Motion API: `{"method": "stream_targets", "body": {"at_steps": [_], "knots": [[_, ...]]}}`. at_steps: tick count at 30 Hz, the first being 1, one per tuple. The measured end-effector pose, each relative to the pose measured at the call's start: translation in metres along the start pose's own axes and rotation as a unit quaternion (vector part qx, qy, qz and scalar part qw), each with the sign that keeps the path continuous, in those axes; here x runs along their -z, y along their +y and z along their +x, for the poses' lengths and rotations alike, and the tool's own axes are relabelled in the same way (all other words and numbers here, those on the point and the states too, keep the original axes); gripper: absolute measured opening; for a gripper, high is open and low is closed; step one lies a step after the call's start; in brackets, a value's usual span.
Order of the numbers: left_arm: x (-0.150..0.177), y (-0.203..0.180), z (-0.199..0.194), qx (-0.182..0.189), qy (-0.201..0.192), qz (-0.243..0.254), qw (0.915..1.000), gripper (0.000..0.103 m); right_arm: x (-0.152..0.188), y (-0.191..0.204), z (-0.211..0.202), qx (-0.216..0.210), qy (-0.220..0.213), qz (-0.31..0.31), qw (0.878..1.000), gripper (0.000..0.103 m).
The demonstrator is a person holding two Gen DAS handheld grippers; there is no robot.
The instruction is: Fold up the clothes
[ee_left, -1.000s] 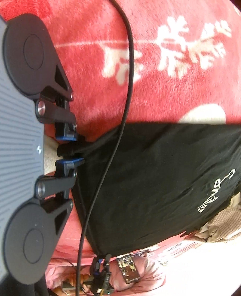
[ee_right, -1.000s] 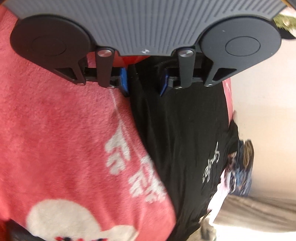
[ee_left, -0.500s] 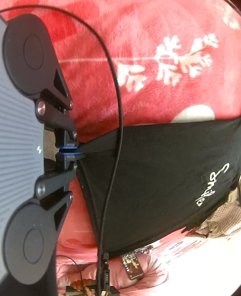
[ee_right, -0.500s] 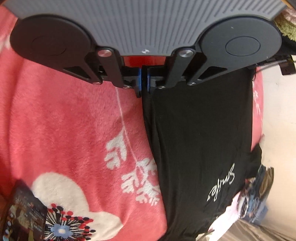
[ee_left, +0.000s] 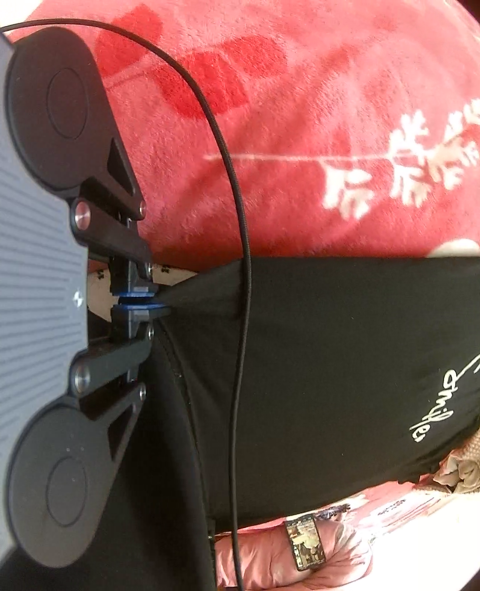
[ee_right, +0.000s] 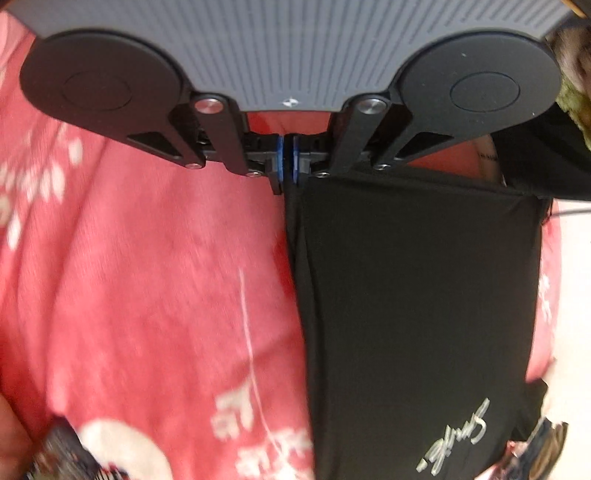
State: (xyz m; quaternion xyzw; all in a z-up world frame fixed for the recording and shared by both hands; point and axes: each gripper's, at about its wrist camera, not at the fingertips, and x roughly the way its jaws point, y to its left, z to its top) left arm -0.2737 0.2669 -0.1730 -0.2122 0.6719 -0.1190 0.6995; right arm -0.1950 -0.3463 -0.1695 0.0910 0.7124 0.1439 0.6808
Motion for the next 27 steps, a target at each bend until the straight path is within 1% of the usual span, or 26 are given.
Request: {"method": "stream_targets", "body": {"at_steps": [2,6,8,10,11,12,13,14,15,17,19,20,21,23,24,26,27], "knots": [[-0.001,0.005,0.008,0.004,0.012,-0.003,0.9999,0.003,0.005,-0.003,0.007,0.013,0.010,-0.003,1.000,0.002],[-0.003,0.011,0.026,0.006,0.039,0.004,0.9992,0.004,0.002,-0.009,0.031,0.022,0.013,0.007,1.000,0.002],[-0.004,0.012,0.033,0.003,0.052,0.011,0.9986,0.004,-0.001,-0.009,0.036,0.023,0.015,0.004,1.000,0.004],[-0.005,0.013,0.030,-0.007,0.065,0.026,0.9975,0.015,-0.002,-0.010,0.036,0.023,0.015,-0.004,1.000,0.006],[-0.007,0.014,0.025,-0.011,0.069,0.036,0.9969,0.017,-0.001,-0.011,0.032,0.021,0.014,-0.008,1.000,0.014],[-0.008,0.016,0.019,-0.015,0.073,0.046,0.9961,0.025,-0.001,-0.013,0.028,0.013,0.012,-0.007,1.000,0.028],[-0.009,0.017,0.013,-0.019,0.077,0.057,0.9952,0.031,0.000,-0.015,0.024,0.008,0.010,-0.006,1.000,0.034],[-0.010,0.018,0.008,-0.023,0.081,0.067,0.9942,0.033,0.000,-0.017,0.021,0.009,0.012,-0.008,1.000,0.042],[-0.011,0.020,0.002,-0.027,0.085,0.077,0.9930,0.037,-0.001,-0.019,0.018,0.010,0.020,-0.015,1.000,0.044],[-0.014,0.022,-0.009,-0.035,0.093,0.098,0.9902,0.038,-0.002,-0.026,0.011,0.005,0.042,-0.030,0.999,0.046],[-0.016,0.025,-0.020,-0.043,0.101,0.118,0.9869,0.038,-0.007,-0.030,-0.003,0.019,0.040,-0.053,0.998,0.046],[-0.024,0.025,-0.029,-0.053,0.101,0.138,0.9839,0.038,-0.011,-0.030,-0.012,0.032,0.028,-0.070,0.997,0.046],[-0.044,0.015,-0.034,-0.069,0.097,0.161,0.9797,0.040,-0.016,-0.027,-0.023,0.045,0.006,-0.088,0.995,0.045],[-0.077,0.004,-0.048,-0.110,0.073,0.200,0.9710,0.041,-0.030,-0.018,-0.046,0.049,-0.052,-0.112,0.991,0.045],[-0.101,-0.004,-0.051,-0.131,0.055,0.211,0.9669,0.042,-0.038,-0.010,-0.054,0.049,-0.081,-0.127,0.987,0.044],[-0.138,-0.014,-0.058,-0.163,0.013,0.222,0.9612,0.042,-0.052,0.010,-0.065,0.059,-0.138,-0.169,0.974,0.042],[-0.154,-0.019,-0.061,-0.173,-0.009,0.226,0.9586,0.042,-0.060,0.021,-0.066,0.063,-0.160,-0.195,0.966,0.040]]}}
